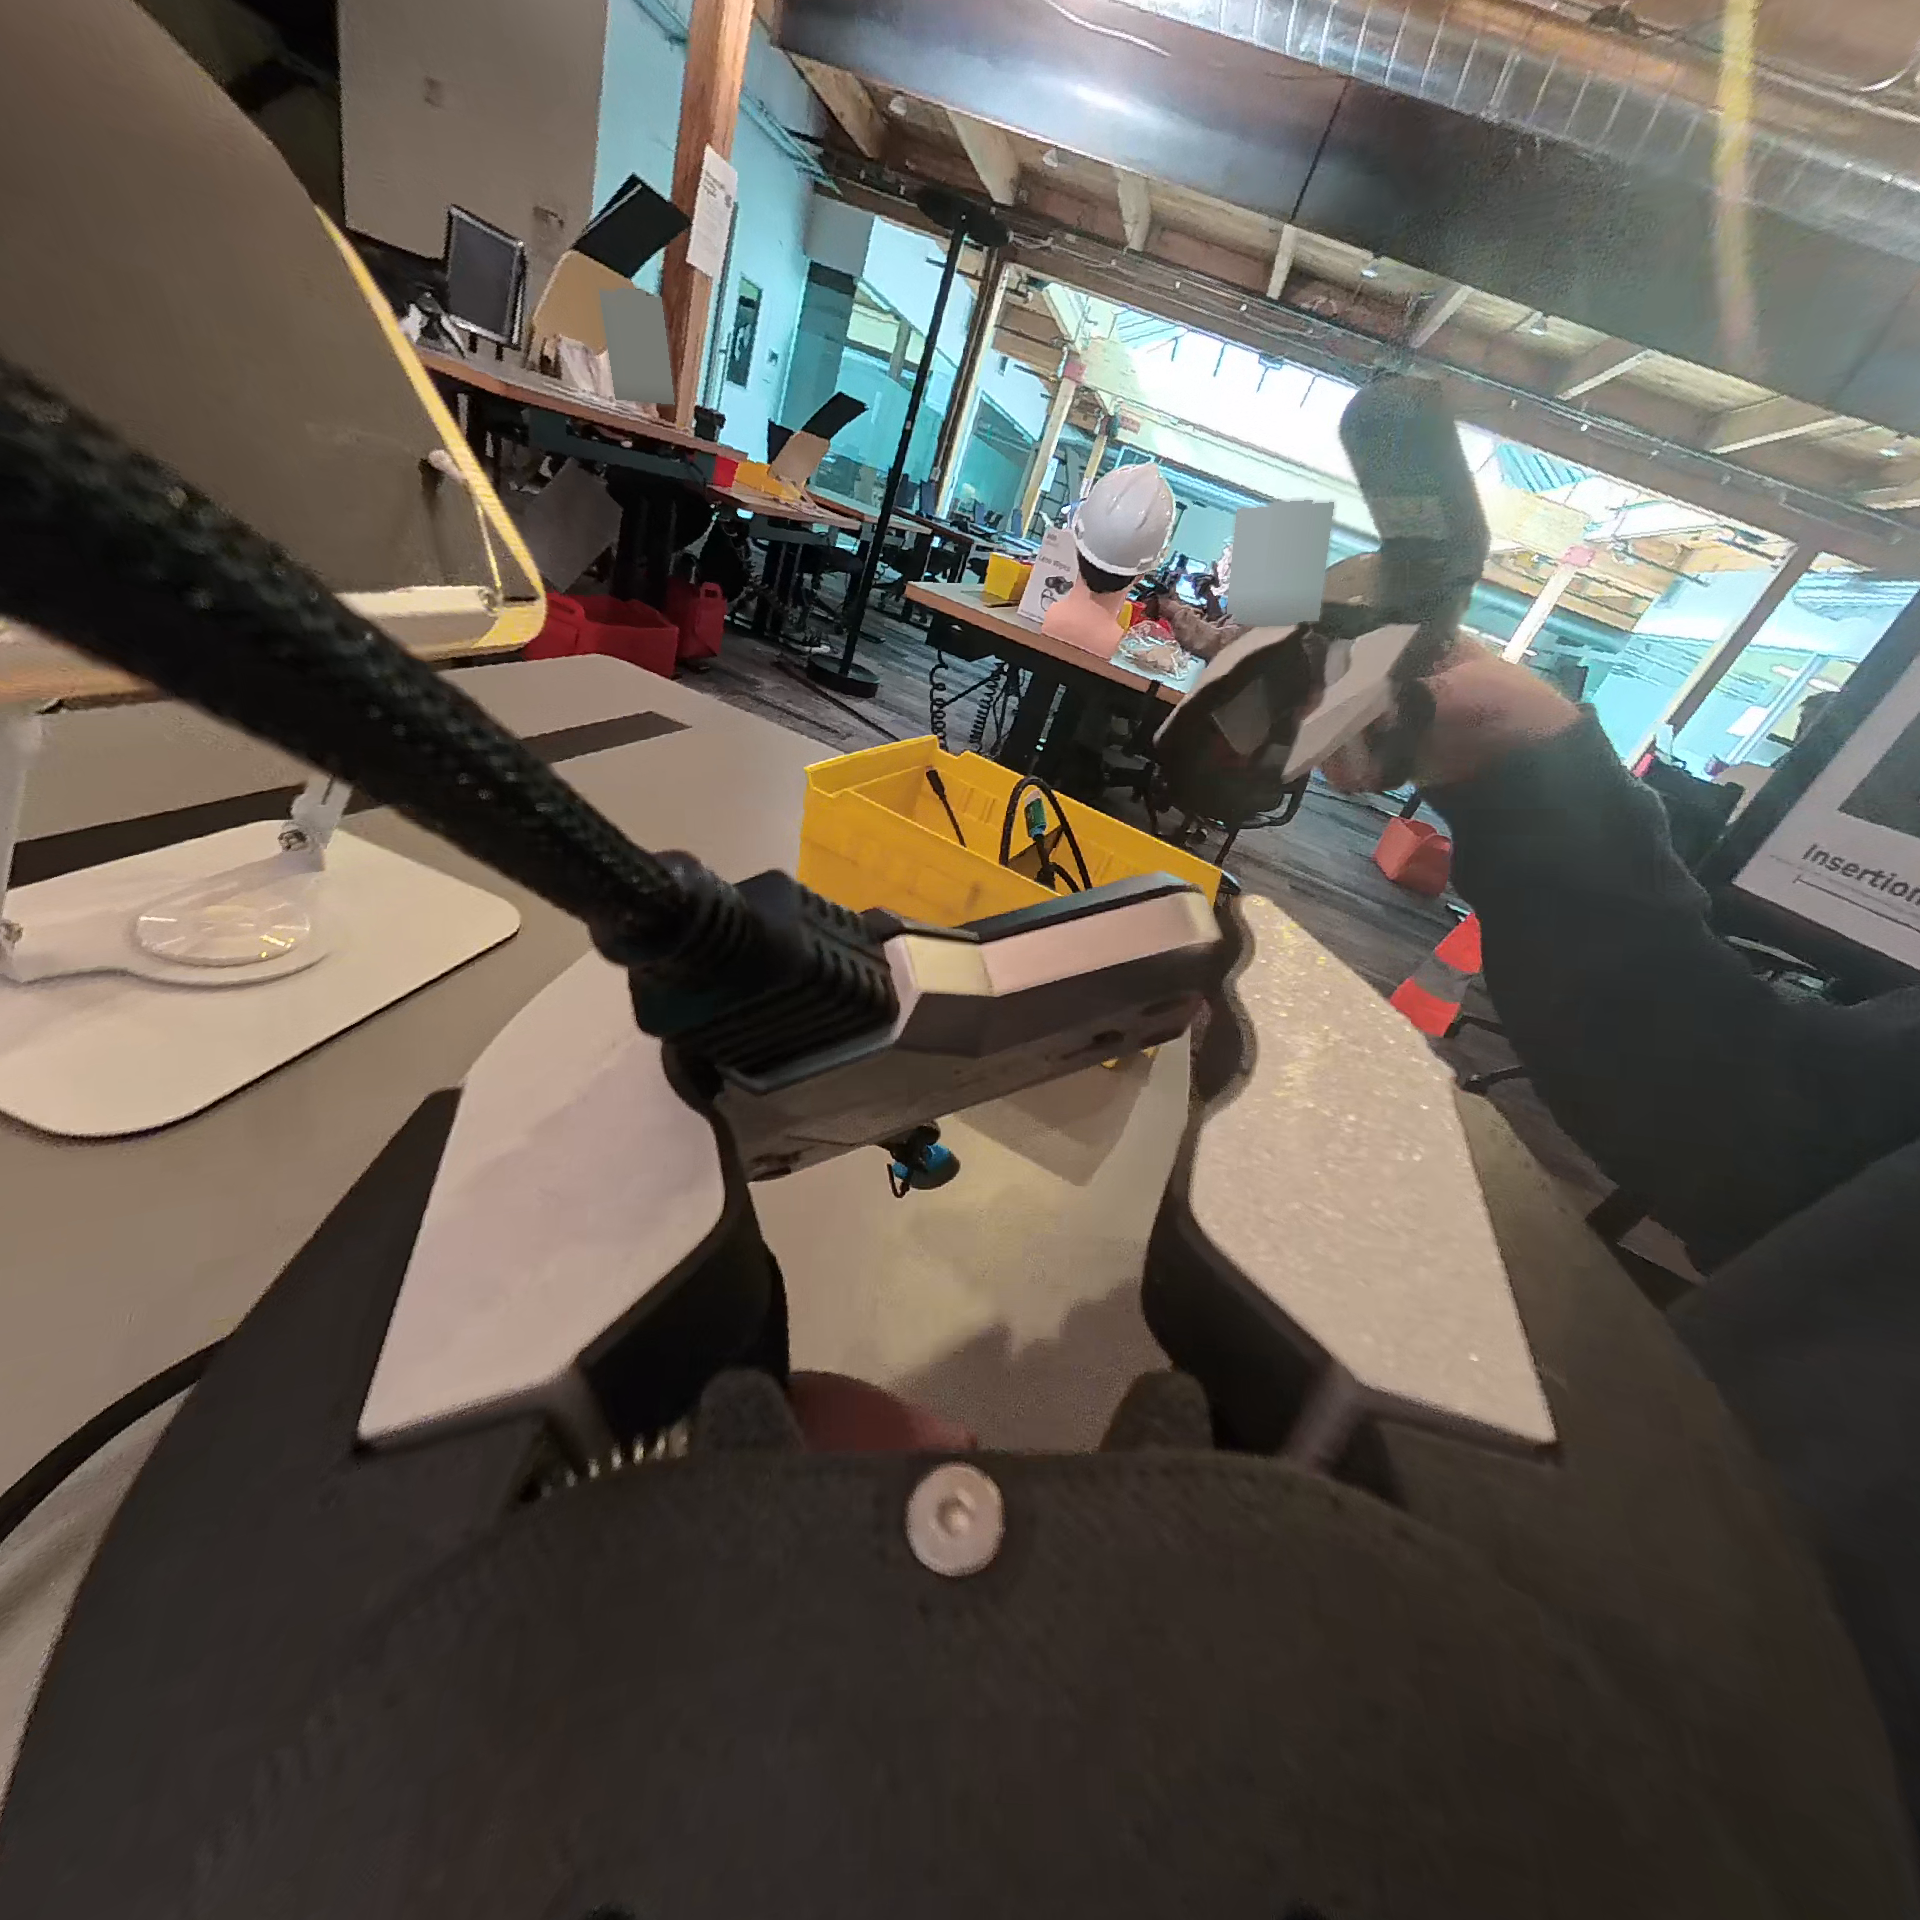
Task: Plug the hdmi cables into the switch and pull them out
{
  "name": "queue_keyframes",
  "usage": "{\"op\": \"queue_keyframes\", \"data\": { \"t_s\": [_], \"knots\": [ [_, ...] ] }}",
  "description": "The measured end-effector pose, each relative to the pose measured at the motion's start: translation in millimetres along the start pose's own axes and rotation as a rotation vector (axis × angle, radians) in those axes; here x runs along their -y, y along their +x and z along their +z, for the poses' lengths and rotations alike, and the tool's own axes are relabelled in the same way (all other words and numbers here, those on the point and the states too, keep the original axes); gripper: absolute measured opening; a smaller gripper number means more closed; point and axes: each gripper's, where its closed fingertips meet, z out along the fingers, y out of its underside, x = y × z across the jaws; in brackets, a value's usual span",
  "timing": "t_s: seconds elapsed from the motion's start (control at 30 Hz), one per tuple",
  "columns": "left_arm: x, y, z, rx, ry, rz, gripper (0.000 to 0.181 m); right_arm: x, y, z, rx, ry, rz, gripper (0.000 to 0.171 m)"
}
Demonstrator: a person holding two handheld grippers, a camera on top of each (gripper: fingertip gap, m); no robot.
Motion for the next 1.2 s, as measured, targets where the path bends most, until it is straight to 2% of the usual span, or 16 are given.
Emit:
{"op": "queue_keyframes", "data": {
  "t_s": [0.1, 0.2, 0.3, 0.37, 0.43, 0.53, 0.57, 0.6, 0.7, 0.8, 0.9, 1.03, 1.13, 1.2],
  "knots": [
    [2, 10, 3, -0.028, 0.013, 0.027, 0.091, 43, -65, 34, 0.193, 0.177, -0.092, 0.070],
    [7, 18, 5, -0.038, 0.036, 0.045, 0.091, 78, -115, 75, 0.305, 0.358, -0.097, 0.052],
    [13, 25, 3, -0.061, 0.065, 0.048, 0.091, 92, -145, 119, 0.351, 0.409, -0.083, 0.053],
    [16, 30, 1, -0.084, 0.083, 0.044, 0.091, 98, -146, 145, 0.325, 0.445, -0.101, 0.056],
    [19, 34, 0, -0.105, 0.095, 0.039, 0.091, 104, -151, 159, 0.378, 0.492, -0.078, 0.057],
    [19, 40, 0, -0.126, 0.094, 0.050, 0.091, 105, -157, 177, 0.425, 0.496, -0.063, 0.053],
    [19, 41, 1, -0.124, 0.092, 0.057, 0.091, 105, -155, 182, 0.408, 0.502, -0.070, 0.046],
    [20, 42, 0, -0.126, 0.094, 0.063, 0.091, 105, -153, 185, 0.407, 0.509, -0.063, 0.043],
    [21, 46, 0, -0.149, 0.093, 0.063, 0.091, 100, -141, 195, 0.367, 0.487, -0.036, 0.051],
    [19, 50, 3, -0.142, 0.073, 0.091, 0.091, 93, -137, 196, 0.348, 0.451, -0.066, 0.051],
    [21, 53, 5, -0.152, 0.080, 0.087, 0.090, 92, -147, 188, 0.414, 0.448, -0.085, 0.042],
    [17, 56, 10, -0.150, 0.057, 0.106, 0.090, 79, -158, 201, 0.505, 0.377, -0.045, 0.045],
    [13, 57, 12, -0.149, 0.041, 0.116, 0.090, 75, -161, 208, 0.552, 0.354, -0.002, 0.035],
    [13, 60, 12, -0.161, 0.043, 0.112, 0.090, 71, -159, 212, 0.511, 0.341, -0.049, 0.006]
  ]
}}
